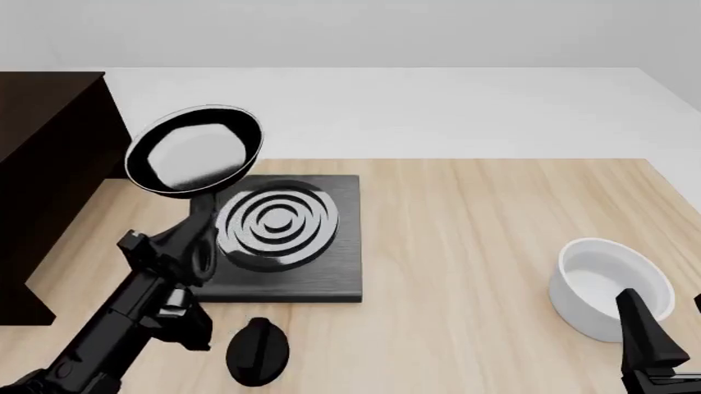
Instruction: Put the frying pan under the cabinet shelf.
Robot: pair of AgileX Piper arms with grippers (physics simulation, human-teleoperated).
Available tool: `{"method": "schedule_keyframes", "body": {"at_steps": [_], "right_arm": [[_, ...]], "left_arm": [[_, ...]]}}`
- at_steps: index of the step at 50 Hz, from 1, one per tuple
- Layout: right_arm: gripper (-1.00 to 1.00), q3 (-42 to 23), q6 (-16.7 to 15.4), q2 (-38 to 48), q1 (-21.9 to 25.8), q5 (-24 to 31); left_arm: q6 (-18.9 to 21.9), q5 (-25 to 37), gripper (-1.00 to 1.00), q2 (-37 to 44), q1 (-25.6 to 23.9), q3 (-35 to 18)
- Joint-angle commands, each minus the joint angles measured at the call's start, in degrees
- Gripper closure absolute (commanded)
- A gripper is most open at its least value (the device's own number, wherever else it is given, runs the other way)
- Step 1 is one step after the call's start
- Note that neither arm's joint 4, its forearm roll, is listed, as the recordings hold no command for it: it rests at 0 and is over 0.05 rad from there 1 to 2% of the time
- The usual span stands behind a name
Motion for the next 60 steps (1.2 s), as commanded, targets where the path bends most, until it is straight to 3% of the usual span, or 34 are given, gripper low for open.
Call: {"method": "schedule_keyframes", "body": {"at_steps": [1,16,32,48,55,60], "right_arm": [[-1.0,0.0,-0.01,0.0,0.0,-0.02],[-1.0,0.0,0.01,0.0,0.0,0.0],[-1.0,0.0,0.01,0.0,-0.01,-0.01],[-1.0,0.0,0.0,0.0,0.0,0.0],[-1.0,0.0,0.02,0.0,0.01,0.0],[-1.0,0.0,0.0,0.0,0.0,0.01]], "left_arm": [[-1.56,2.31,1.0,-3.69,2.7,0.69],[-6.87,9.91,1.0,-6.52,3.54,-0.25],[-10.12,8.05,1.0,-5.53,5.46,0.48],[-16.2,8.8,1.0,-7.38,9.62,0.87],[-21.93,11.97,1.0,-10.58,10.89,-0.11],[-21.78,9.8,1.0,-9.04,11.26,0.55]]}}
